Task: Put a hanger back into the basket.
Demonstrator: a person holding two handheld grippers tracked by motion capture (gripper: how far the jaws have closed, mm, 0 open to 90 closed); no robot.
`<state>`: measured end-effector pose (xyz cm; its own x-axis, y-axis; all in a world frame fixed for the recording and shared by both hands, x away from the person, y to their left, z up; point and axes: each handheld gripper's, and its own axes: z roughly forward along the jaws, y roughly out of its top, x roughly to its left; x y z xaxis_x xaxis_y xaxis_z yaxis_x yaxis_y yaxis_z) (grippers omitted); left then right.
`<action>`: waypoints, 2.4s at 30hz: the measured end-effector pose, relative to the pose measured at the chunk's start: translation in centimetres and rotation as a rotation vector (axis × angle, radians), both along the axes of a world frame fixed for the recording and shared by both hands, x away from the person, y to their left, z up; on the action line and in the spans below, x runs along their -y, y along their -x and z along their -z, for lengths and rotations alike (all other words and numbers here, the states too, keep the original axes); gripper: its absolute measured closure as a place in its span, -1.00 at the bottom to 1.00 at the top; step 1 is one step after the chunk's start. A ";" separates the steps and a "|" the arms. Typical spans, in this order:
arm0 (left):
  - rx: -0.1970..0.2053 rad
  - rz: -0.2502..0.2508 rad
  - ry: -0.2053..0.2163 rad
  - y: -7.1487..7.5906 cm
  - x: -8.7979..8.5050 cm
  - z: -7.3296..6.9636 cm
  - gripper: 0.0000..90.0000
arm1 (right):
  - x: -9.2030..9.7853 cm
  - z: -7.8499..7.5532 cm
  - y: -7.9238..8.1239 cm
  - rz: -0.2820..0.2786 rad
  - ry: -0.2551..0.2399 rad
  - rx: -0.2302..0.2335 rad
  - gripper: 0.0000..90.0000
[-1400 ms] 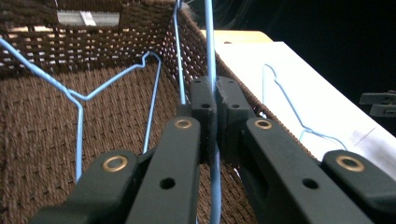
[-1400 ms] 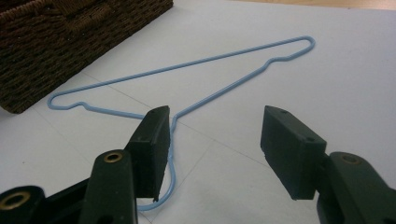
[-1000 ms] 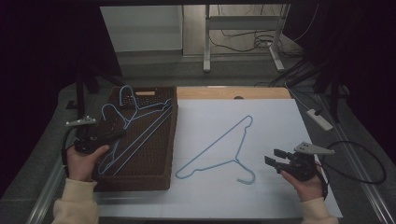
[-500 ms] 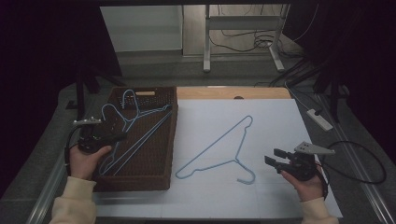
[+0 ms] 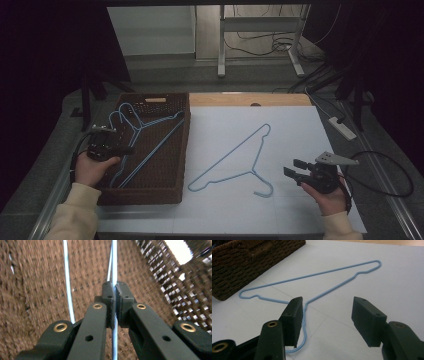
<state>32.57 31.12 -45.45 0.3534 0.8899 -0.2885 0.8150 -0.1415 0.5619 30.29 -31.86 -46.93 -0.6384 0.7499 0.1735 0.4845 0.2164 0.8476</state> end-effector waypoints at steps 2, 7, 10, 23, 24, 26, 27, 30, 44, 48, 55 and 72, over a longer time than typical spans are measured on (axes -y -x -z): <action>-0.028 -0.005 -0.045 -0.2 0.1 0.5 0.92 | 0.1 0.0 0.0 0.003 -0.003 0.000 -0.04; -0.063 -0.010 -0.089 -0.5 0.2 0.9 0.91 | 0.1 0.0 0.0 0.002 -0.003 -0.002 -0.04; -0.063 -0.014 -0.107 -0.6 0.3 1.0 0.89 | 0.1 0.0 0.0 0.000 -0.001 -0.002 -0.04; 0.178 -0.017 -0.063 1.7 1.1 -1.6 -0.07 | 0.1 0.0 0.0 0.000 -0.003 -0.002 -0.04; 0.206 -0.011 -0.049 2.1 1.3 -1.9 -0.10 | 0.0 0.0 0.0 -0.001 -0.002 -0.003 -0.04; 0.244 0.008 -0.024 2.7 1.7 -2.3 -0.14 | 0.0 0.0 0.0 -0.002 0.000 -0.006 -0.05; 0.267 0.020 -0.008 3.1 2.0 -2.4 -0.14 | 0.0 0.0 -0.1 -0.003 0.003 -0.008 -0.05; 0.304 0.062 0.011 3.9 2.8 -2.9 -0.15 | -0.1 0.1 -0.1 -0.003 0.005 -0.009 -0.06; 0.400 0.229 0.079 6.4 8.6 -3.0 -0.19 | -0.6 0.1 0.1 -0.017 0.060 0.001 -0.10; 0.413 0.238 0.077 6.8 9.7 -2.7 -0.21 | -0.4 0.1 0.3 -0.012 0.059 0.001 -0.10; 0.415 0.234 0.070 7.7 9.7 -1.8 -0.23 | -0.6 0.6 0.6 -0.023 0.085 0.001 -0.10; 0.421 0.239 0.075 8.2 9.9 -1.4 -0.23 | -1.0 0.4 0.7 -0.018 0.126 0.013 -0.11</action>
<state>24.38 21.18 -44.08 0.6448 0.7520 -0.1368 0.4647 -0.2435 0.8514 29.61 -30.85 -47.32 -0.6532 0.7540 0.0699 0.4689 0.3302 0.8192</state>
